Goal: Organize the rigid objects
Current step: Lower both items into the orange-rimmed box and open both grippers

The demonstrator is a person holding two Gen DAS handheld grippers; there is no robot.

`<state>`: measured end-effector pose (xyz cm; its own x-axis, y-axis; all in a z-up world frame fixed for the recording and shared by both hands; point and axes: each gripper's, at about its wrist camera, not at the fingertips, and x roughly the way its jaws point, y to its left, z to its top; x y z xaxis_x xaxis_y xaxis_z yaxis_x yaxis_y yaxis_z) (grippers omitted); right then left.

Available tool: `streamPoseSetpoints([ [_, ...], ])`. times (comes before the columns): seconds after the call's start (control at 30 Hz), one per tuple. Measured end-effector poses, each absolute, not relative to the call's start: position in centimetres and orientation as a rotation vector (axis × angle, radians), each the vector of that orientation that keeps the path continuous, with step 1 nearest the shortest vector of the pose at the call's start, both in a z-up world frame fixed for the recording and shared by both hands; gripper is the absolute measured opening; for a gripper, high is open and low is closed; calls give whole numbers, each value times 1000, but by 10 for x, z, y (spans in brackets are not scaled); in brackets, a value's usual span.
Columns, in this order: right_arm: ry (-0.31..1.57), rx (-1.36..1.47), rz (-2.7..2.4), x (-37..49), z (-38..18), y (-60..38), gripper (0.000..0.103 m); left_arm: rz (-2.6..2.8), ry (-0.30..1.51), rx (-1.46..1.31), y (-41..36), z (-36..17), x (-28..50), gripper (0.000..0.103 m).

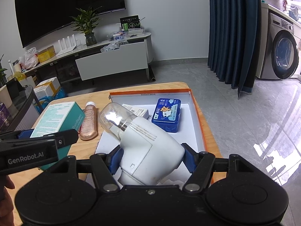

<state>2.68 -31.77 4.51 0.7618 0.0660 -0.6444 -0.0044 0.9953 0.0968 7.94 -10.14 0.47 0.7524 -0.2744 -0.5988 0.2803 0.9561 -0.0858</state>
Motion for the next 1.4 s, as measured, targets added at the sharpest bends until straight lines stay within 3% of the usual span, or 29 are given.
streamPoseSetpoints([
  [0.77,782,137,-154,83,19,-327,80,-345,727,40,-119,-20,107,72],
  [1.23,667,156,-197,71,32,-355,84,-417,808,28,-152,-40,128,72],
  [1.3,653,158,-206,67,35,-358,84,-424,809,39,-160,-41,129,75],
  [1.37,647,157,-205,63,37,-359,84,-426,800,43,-163,-38,126,92],
  [1.4,645,154,-200,62,39,-358,85,-426,790,44,-163,-36,123,93],
])
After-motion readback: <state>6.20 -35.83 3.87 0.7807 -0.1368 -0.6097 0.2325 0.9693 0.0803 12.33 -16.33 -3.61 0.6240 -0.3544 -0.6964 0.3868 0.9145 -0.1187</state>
